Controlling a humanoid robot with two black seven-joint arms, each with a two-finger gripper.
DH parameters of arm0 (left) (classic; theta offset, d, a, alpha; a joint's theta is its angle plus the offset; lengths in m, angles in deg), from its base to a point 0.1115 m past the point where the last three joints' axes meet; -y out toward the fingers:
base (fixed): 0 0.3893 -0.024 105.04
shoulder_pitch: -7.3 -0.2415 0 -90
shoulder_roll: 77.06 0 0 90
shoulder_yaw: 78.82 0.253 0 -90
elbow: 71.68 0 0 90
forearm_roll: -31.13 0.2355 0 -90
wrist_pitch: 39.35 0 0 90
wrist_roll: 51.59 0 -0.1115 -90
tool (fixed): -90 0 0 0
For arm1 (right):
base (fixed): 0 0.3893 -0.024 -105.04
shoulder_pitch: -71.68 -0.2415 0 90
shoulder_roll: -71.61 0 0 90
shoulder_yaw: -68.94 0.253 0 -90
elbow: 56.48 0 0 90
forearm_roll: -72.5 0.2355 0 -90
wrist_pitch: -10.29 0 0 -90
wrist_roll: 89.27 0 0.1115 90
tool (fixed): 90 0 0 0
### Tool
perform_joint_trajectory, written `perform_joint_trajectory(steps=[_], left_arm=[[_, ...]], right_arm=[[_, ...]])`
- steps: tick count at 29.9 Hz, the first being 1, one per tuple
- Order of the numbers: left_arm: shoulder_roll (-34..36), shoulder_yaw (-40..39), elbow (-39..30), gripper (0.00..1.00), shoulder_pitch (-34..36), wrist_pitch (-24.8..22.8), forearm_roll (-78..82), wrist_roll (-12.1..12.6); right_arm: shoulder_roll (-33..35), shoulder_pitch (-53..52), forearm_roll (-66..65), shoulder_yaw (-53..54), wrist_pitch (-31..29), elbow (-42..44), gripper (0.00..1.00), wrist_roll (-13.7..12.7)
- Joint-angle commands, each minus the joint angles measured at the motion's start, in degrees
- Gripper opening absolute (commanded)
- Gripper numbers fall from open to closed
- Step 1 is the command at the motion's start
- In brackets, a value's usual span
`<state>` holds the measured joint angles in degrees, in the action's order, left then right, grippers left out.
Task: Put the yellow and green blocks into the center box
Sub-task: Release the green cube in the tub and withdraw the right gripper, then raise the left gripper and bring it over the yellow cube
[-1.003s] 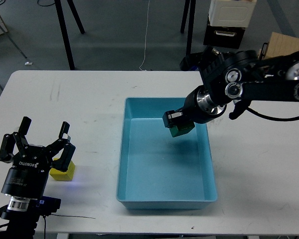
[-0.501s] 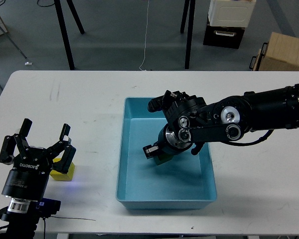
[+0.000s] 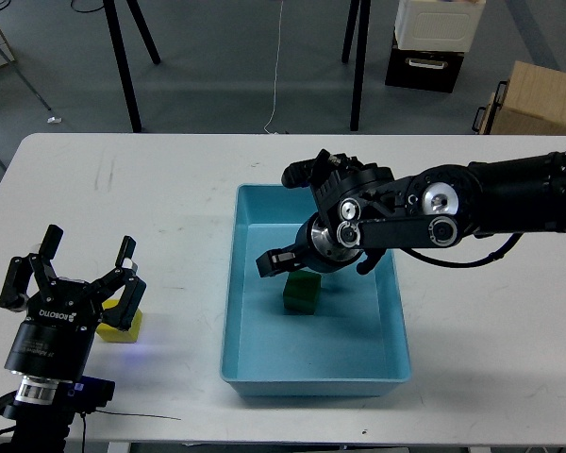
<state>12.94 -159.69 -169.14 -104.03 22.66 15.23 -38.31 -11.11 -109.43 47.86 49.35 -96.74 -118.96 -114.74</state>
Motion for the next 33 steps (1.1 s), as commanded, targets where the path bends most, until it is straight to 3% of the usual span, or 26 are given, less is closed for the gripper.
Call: perform_joint_trajectory(steps=[1, 9, 16, 19, 25, 30, 33], left_arm=[[0.0, 0.0, 0.0, 1.00, 0.1, 0.0, 0.1, 0.0], [0.0, 0.0, 0.5, 1.00, 0.7, 0.0, 0.1, 0.1], [0.0, 0.0, 0.7, 1.00, 0.9, 0.0, 0.1, 0.1], [0.0, 0.0, 0.7, 1.00, 0.9, 0.0, 0.1, 0.1], [0.0, -0.2, 0.7, 1.00, 0.9, 0.0, 0.1, 0.1], [0.0, -0.4, 0.7, 1.00, 1.0, 0.0, 0.1, 0.0], [0.0, -0.3, 0.7, 1.00, 1.6, 0.0, 0.1, 0.0]], right_arm=[[7.4, 0.6, 4.8, 11.7, 0.6, 4.5, 0.96, 0.3], [17.0, 19.7, 12.8, 49.9, 1.8, 12.4, 0.96, 0.3], [19.1, 45.5, 23.4, 91.3, -2.3, 8.5, 0.96, 0.8], [19.3, 56.4, 30.2, 102.3, -5.5, 4.2, 0.97, 3.6], [17.0, 78.9, 38.0, 117.1, -6.1, -6.7, 0.97, 10.2], [8.6, 96.9, 42.0, 123.4, -6.1, -17.3, 0.98, 10.8], [0.0, 108.7, 42.0, 123.7, -6.2, -25.7, 0.98, 10.8]])
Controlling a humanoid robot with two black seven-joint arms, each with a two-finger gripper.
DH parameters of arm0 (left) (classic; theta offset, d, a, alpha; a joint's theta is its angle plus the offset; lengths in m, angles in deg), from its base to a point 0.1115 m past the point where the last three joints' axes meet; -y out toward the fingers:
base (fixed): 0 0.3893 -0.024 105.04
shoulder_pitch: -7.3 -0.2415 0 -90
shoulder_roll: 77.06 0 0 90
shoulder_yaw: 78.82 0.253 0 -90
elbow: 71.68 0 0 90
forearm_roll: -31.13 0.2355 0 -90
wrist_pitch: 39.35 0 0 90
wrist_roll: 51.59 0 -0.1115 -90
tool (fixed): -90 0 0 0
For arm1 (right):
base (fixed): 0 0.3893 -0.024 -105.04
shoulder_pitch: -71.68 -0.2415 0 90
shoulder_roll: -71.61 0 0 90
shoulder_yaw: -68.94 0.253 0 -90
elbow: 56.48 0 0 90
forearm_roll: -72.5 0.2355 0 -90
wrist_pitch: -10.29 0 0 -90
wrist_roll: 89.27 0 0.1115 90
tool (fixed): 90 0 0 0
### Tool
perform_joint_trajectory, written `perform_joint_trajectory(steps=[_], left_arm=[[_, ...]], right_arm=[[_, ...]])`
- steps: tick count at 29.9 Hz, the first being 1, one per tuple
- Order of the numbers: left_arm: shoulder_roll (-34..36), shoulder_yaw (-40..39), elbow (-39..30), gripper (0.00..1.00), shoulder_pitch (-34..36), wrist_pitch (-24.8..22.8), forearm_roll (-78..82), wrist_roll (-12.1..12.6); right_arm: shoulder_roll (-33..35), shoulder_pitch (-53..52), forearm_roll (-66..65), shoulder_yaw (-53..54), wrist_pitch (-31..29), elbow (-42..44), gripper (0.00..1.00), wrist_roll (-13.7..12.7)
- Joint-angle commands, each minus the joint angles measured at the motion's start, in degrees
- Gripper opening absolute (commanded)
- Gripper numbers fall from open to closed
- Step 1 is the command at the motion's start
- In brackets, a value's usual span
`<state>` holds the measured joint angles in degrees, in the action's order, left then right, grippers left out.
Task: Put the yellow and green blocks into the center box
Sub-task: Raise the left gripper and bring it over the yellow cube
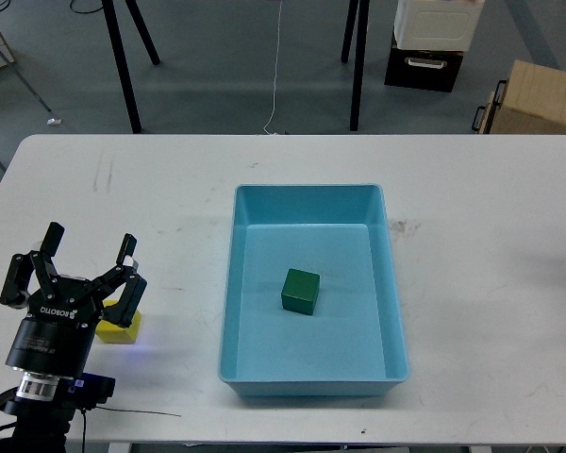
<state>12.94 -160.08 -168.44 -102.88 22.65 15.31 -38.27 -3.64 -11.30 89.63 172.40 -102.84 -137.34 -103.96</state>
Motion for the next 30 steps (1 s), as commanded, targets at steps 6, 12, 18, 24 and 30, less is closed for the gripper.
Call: perform_joint_trajectory(steps=[6, 12, 18, 24, 30], left_arm=[[0.0, 0.0, -0.4, 1.00, 0.7, 0.0, 0.0, 0.0], [0.0, -0.6, -0.4, 1.00, 0.7, 0.0, -0.3, -1.5], [0.0, -7.8, -1.1, 1.00, 0.5, 0.0, -0.9, -5.3], [6.7, -20.0, 1.9, 1.00, 6.0, 0.0, -0.6, -0.1], [19.1, -21.8, 13.0, 1.00, 19.5, 0.0, -0.2, 4.2]], right_arm=[[-14.7, 18.8, 0.3, -2.4, -3.8, -11.2, 0.98, 0.0], [-14.7, 18.4, 0.3, -2.7, -3.6, -11.2, 0.98, 0.0], [-13.0, 18.8, 0.0, -2.3, -0.7, -12.7, 0.99, -0.1], [-9.0, 19.8, 0.3, 0.1, -0.2, -12.8, 0.99, -0.1], [-9.3, 19.4, 0.3, -0.5, -0.2, -12.8, 0.98, -0.1]])
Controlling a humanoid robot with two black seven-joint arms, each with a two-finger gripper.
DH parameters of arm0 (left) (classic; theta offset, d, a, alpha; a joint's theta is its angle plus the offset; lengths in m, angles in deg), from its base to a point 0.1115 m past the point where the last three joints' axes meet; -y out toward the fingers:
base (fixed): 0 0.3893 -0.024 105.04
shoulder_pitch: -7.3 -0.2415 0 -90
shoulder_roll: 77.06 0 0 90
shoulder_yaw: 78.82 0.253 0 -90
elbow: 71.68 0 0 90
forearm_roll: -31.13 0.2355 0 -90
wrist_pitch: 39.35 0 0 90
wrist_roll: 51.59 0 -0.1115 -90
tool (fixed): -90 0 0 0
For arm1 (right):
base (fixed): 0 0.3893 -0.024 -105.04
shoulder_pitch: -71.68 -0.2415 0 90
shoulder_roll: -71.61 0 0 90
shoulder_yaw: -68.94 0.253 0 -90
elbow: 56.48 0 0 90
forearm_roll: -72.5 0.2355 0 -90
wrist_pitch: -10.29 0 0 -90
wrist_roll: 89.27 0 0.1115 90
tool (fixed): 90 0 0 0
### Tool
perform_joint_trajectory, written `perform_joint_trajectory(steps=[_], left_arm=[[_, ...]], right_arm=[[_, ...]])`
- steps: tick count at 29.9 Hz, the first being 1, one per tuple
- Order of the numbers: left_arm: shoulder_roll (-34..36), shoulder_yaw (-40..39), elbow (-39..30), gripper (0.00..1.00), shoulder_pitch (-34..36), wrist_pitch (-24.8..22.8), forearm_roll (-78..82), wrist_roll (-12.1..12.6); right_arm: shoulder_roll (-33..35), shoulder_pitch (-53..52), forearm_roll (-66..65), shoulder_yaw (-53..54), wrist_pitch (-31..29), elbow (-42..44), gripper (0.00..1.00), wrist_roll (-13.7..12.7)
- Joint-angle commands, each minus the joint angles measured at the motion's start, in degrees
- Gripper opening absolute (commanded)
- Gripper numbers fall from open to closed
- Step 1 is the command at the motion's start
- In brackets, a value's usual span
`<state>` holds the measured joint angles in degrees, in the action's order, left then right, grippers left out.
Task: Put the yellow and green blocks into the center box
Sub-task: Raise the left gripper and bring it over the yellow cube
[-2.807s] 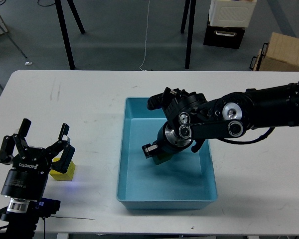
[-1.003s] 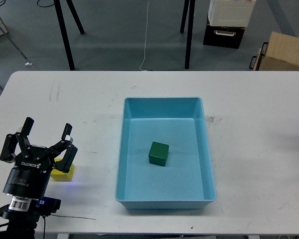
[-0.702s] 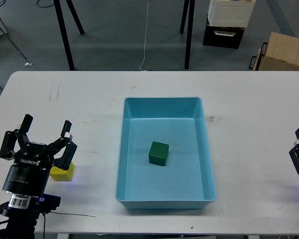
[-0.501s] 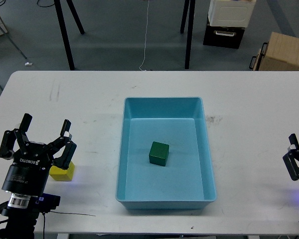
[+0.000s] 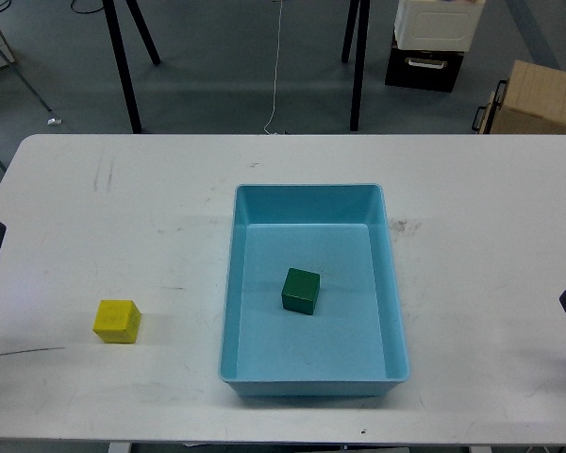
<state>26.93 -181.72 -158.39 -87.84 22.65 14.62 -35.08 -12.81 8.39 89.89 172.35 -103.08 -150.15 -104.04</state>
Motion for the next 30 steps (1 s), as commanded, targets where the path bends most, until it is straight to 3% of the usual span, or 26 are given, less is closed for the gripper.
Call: perform_joint_trajectory(steps=[1, 4, 10, 17, 22, 26, 30], left_arm=[[7.9, 0.5, 3.0, 1.00, 4.4, 0.0, 0.8, 1.1], [17.6, 6.6, 2.6, 1.00, 5.2, 0.0, 3.8, 1.1], [31.0, 17.9, 2.1, 1.00, 16.9, 0.0, 15.8, 1.3], [41.7, 48.1, 2.3, 1.00, 42.5, 0.0, 26.0, 2.6], [43.1, 72.3, 3.0, 1.00, 62.9, 0.0, 30.4, 5.1], [41.0, 90.5, 4.4, 1.00, 79.3, 0.0, 34.7, 5.1], [38.2, 103.8, 6.0, 1.00, 89.6, 0.0, 35.1, 5.1]], right_arm=[[-0.2, -0.3, 0.0, -0.5, 0.2, 0.1, 0.98, 0.0], [-0.5, -0.3, 0.1, 0.0, 0.3, -0.2, 0.98, 0.0], [-0.3, -0.3, 0.1, 0.2, 0.1, -0.3, 0.98, -0.1], [-0.2, -0.2, 0.1, 0.0, -0.1, -0.2, 0.98, -0.5], [-0.3, -0.1, 0.1, -0.7, -0.2, -0.1, 0.98, -0.5], [-0.4, 0.0, 0.1, -0.8, -0.2, 0.0, 0.98, -0.5], [-0.5, 0.2, 0.1, -0.8, -0.2, 0.0, 0.98, -0.5]])
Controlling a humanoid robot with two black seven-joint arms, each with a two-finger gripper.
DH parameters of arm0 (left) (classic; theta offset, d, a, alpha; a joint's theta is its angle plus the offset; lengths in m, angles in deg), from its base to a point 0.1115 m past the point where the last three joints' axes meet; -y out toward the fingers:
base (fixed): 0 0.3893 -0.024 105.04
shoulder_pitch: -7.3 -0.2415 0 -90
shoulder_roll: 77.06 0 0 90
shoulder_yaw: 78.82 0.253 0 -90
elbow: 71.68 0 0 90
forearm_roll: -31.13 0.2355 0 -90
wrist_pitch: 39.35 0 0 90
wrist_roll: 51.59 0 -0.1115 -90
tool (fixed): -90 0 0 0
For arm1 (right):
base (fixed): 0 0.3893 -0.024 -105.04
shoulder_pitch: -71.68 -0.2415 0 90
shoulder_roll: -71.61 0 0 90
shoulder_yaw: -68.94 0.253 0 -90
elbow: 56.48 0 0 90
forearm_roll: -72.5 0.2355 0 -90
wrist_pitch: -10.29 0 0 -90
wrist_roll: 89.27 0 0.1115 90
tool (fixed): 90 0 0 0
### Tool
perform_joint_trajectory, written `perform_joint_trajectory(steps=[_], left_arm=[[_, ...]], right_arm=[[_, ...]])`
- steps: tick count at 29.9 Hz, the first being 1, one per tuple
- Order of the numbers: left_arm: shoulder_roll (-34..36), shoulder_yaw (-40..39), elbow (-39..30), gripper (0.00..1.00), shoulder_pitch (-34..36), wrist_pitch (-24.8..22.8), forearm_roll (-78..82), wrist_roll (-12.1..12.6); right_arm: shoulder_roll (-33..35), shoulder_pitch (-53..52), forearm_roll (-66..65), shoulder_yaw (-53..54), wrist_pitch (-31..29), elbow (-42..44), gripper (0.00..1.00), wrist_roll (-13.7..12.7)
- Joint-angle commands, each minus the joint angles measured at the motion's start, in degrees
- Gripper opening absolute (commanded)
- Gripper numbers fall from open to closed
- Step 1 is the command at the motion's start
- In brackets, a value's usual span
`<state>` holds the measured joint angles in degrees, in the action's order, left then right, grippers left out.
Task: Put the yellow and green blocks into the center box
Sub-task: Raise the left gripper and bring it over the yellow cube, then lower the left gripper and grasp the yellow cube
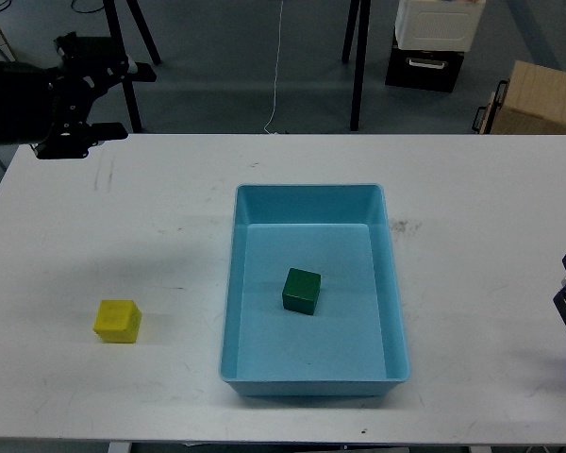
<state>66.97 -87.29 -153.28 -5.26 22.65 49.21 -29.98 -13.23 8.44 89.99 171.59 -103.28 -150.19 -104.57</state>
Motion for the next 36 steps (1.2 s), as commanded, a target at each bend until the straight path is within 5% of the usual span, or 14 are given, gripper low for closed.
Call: perform_joint_trajectory(steps=[1, 6, 16, 36], left_arm=[[-2.9, 12.3, 0.9, 1.00, 7.9, 0.0, 0.8, 0.1], [-8.1, 24.1, -0.2, 1.00, 8.8, 0.0, 12.6, 1.0], [-6.2, 34.7, -5.9, 1.00, 8.4, 0.0, 26.0, 1.0], [-6.1, 30.1, -3.6, 1.00, -4.9, 0.0, 30.5, 0.7]], right_arm=[[-0.1, 0.1, 0.0, -0.1, -0.1, 0.0, 0.98, 0.0], [-0.1, 0.1, 0.0, -0.1, -0.2, 0.4, 0.98, 0.0], [-0.1, 0.2, -0.1, -1.2, -2.3, 1.5, 0.98, -0.1], [-0.1, 0.1, -0.2, -2.1, -2.8, 1.4, 0.98, -0.1]])
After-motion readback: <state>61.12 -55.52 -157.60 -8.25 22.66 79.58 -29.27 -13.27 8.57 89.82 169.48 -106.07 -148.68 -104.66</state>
